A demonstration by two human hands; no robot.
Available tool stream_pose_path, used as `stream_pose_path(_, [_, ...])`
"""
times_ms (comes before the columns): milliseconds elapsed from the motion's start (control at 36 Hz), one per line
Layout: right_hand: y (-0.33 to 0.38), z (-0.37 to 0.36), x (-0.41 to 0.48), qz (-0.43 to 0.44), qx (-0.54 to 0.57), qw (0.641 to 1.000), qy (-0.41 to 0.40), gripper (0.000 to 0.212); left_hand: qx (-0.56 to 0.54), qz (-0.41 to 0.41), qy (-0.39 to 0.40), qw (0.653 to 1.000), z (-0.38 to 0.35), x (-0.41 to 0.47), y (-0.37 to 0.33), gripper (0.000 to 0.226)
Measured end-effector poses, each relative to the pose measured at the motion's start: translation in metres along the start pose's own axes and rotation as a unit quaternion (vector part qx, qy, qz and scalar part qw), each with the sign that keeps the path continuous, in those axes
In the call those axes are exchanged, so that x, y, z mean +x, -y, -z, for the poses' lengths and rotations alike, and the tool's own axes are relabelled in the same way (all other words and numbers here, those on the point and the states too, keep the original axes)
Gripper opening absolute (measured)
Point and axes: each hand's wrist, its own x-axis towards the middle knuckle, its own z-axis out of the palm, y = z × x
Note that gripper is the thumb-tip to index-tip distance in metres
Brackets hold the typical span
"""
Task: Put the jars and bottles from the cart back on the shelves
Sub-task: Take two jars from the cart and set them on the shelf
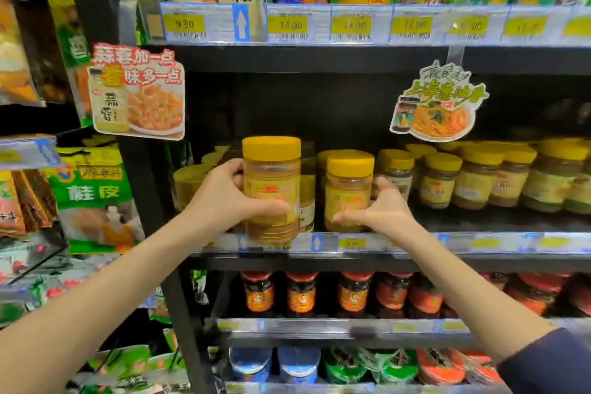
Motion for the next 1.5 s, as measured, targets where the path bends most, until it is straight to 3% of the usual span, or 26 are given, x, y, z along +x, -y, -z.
stream_pose_path(444, [0.000, -0.010, 0.002, 0.001, -0.047, 0.997, 0.066, 0.085, -0.002, -0.019, 0.005, 1.000, -0.018, -0.008, -0.010, 0.084])
stream_pose_path(889, [0.002, -0.012, 0.012, 0.008, -0.073, 0.992, 0.098, 0.092, 0.017, 0.008, -0.020, 1.000, -0.040, -0.020, -0.017, 0.086])
stream_pose_path(1083, [0.012, 0.026, 0.016, 0.020, -0.118, 0.979, 0.166, 0.099, 0.018, 0.016, -0.027, 0.999, -0.050, -0.022, -0.020, 0.091])
stream_pose_path(1278, [0.034, 0.091, 0.003, 0.092, 0.065, 0.968, 0.224, 0.081, 0.013, 0.001, -0.020, 1.000, -0.071, -0.017, -0.034, 0.083])
stream_pose_path(1389, [0.041, 0.100, -0.008, 0.109, 0.073, 0.956, 0.263, 0.090, 0.014, -0.004, -0.017, 1.000, -0.094, -0.010, -0.035, 0.083])
stream_pose_path(1500, [0.038, 0.101, -0.012, 0.105, 0.072, 0.960, 0.250, 0.082, 0.008, -0.005, 0.003, 1.000, -0.118, -0.007, -0.035, 0.077])
